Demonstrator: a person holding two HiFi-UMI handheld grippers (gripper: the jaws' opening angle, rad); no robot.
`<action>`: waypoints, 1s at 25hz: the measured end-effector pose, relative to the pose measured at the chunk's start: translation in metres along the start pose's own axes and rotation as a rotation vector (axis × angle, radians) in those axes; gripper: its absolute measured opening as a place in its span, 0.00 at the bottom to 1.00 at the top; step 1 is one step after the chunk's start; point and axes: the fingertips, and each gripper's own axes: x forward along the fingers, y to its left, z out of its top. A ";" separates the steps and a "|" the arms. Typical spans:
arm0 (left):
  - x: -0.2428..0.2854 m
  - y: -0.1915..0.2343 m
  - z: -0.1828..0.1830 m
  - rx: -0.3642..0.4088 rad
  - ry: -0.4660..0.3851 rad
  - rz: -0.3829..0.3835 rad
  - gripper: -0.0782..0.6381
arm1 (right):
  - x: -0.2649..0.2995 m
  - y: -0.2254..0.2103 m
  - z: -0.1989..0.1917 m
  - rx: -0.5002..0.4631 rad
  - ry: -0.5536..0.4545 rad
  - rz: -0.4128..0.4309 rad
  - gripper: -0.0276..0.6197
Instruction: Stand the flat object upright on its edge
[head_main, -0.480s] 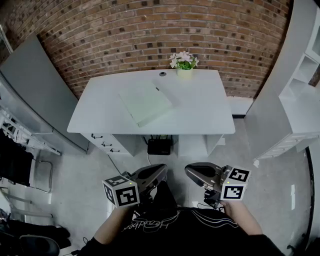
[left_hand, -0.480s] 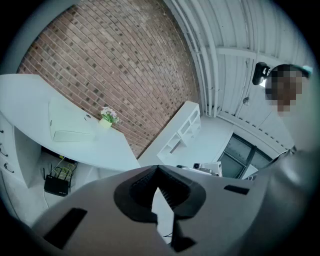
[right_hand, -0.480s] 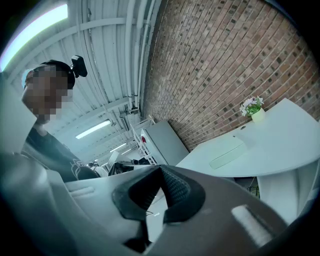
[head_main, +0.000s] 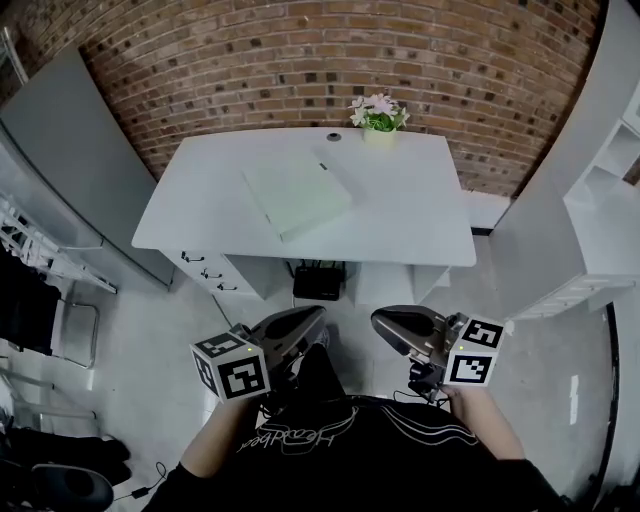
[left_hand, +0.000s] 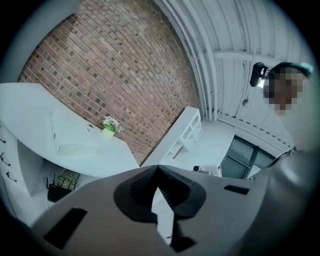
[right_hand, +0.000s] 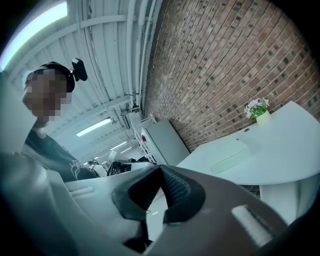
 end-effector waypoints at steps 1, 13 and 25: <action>0.000 0.004 0.003 0.004 -0.005 0.004 0.11 | 0.004 -0.004 0.001 -0.004 0.006 -0.004 0.05; 0.017 0.096 0.048 -0.060 -0.001 0.083 0.11 | 0.069 -0.063 0.026 0.036 0.019 0.021 0.05; 0.039 0.206 0.128 -0.188 -0.018 0.149 0.11 | 0.140 -0.151 0.076 0.064 0.045 -0.031 0.05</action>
